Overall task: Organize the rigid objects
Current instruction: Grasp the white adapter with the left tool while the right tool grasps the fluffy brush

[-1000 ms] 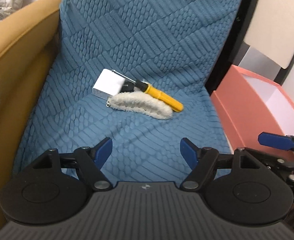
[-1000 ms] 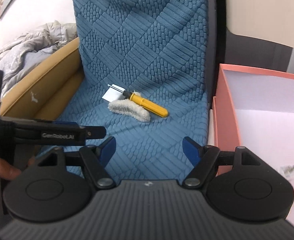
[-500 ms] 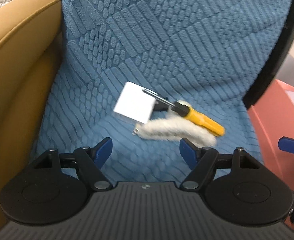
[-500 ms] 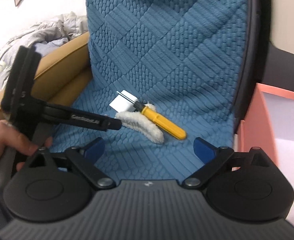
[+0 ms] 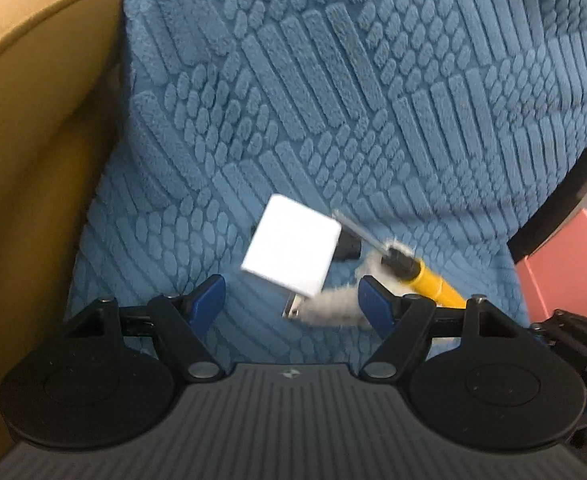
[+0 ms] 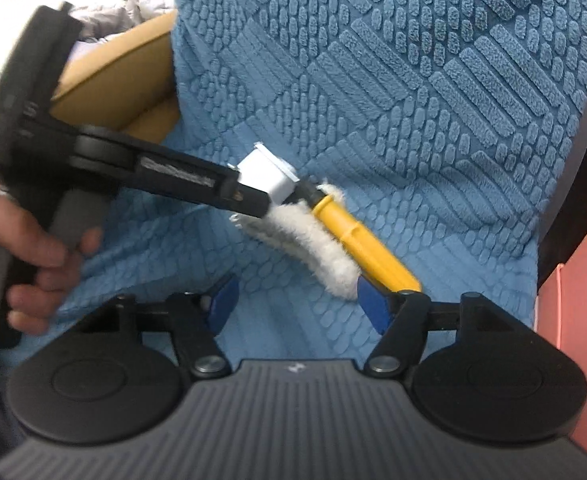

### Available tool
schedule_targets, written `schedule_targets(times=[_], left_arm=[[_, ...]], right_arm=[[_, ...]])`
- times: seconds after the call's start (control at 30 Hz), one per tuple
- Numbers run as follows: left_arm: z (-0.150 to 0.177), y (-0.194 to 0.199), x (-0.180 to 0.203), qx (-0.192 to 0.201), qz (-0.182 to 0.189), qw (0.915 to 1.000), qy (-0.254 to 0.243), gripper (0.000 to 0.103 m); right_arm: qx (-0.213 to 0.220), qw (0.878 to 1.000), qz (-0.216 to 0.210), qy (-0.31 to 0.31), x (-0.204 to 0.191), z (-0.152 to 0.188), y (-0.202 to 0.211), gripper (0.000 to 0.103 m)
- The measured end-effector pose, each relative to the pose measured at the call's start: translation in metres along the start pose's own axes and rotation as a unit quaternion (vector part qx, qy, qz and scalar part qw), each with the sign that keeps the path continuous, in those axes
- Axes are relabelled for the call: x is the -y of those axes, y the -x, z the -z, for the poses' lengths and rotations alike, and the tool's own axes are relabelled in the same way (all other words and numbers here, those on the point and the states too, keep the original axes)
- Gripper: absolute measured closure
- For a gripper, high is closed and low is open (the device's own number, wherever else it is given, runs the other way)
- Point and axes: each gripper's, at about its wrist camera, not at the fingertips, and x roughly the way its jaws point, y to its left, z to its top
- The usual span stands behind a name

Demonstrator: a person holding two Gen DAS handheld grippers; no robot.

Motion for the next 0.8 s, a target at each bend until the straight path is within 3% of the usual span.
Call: schedule_targets(times=[0.13, 0.37, 0.5, 0.67, 0.8], left_arm=[[-0.005, -0.003, -0.005, 0.001, 0.007, 1.0, 0.003, 0.025], [-0.017, -0.034, -0.007, -0.024, -0.001, 0.9992, -0.032, 0.025], [-0.021, -0.042, -0.003, -0.018, -0.007, 0.9978, -0.064, 0.024], [-0.019, -0.042, 0.005, -0.018, -0.02, 0.9953, -0.093, 0.025], [-0.016, -0.046, 0.012, -0.016, -0.033, 0.9943, -0.1, 0.041]], right_arm=[[0.005, 1.0, 0.004, 0.012, 0.002, -0.003, -0.01, 0.05], [0.005, 0.999, 0.004, 0.035, 0.01, -0.01, -0.029, 0.058], [0.006, 0.999, 0.015, 0.043, 0.013, -0.011, -0.031, 0.075], [0.006, 0.998, 0.018, 0.058, 0.01, -0.008, -0.028, 0.08], [0.006, 0.997, 0.017, 0.073, 0.002, -0.006, -0.022, 0.083]])
